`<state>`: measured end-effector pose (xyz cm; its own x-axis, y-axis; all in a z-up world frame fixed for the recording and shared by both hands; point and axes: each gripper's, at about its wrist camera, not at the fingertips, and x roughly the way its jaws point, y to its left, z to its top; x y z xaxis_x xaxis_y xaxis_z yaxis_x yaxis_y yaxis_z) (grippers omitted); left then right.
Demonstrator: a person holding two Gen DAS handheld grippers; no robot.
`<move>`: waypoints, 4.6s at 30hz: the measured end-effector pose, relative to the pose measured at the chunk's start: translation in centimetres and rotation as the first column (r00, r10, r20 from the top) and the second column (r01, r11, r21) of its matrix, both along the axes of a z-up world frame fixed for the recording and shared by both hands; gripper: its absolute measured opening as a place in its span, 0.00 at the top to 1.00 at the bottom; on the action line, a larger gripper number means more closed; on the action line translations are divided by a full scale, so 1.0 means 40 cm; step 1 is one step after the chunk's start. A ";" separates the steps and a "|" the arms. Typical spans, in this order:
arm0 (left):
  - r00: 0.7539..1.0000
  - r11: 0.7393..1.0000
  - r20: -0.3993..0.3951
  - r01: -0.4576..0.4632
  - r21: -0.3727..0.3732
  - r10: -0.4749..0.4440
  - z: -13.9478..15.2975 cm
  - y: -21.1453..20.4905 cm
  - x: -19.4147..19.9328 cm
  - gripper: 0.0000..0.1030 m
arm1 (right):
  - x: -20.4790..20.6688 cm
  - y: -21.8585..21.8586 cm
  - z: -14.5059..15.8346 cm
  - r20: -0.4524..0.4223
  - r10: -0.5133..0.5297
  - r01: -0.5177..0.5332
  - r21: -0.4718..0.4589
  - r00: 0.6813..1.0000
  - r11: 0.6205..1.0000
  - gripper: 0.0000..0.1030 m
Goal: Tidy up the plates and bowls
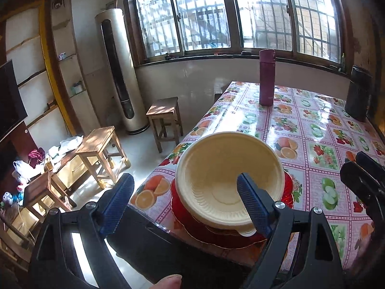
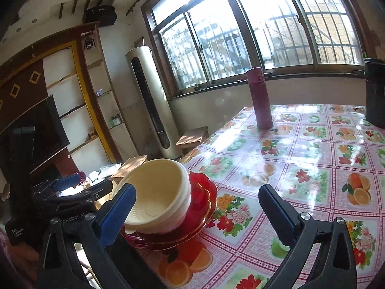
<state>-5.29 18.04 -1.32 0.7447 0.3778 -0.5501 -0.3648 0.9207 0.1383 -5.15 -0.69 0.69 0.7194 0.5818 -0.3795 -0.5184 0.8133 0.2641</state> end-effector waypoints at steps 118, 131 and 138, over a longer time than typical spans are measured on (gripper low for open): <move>0.995 0.999 -0.100 -0.031 -0.039 0.027 -0.072 0.075 -0.012 0.14 | -0.035 0.140 -0.019 0.002 0.073 -0.073 -0.093 0.997 0.993 0.00; 0.995 0.998 -0.100 -0.036 -0.044 0.031 -0.071 0.086 -0.008 0.14 | -0.024 0.152 -0.014 0.001 0.083 -0.082 -0.095 0.997 0.992 0.00; 0.995 0.998 -0.095 -0.042 -0.051 0.037 -0.073 0.100 -0.009 0.14 | -0.025 0.169 -0.014 0.002 0.088 -0.088 -0.103 0.996 0.991 0.00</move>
<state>-5.64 22.04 -4.23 0.6742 0.3742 -0.6368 -0.3884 0.9129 0.1252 -6.16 6.06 0.12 0.6697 0.6009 -0.4364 -0.5906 0.7872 0.1775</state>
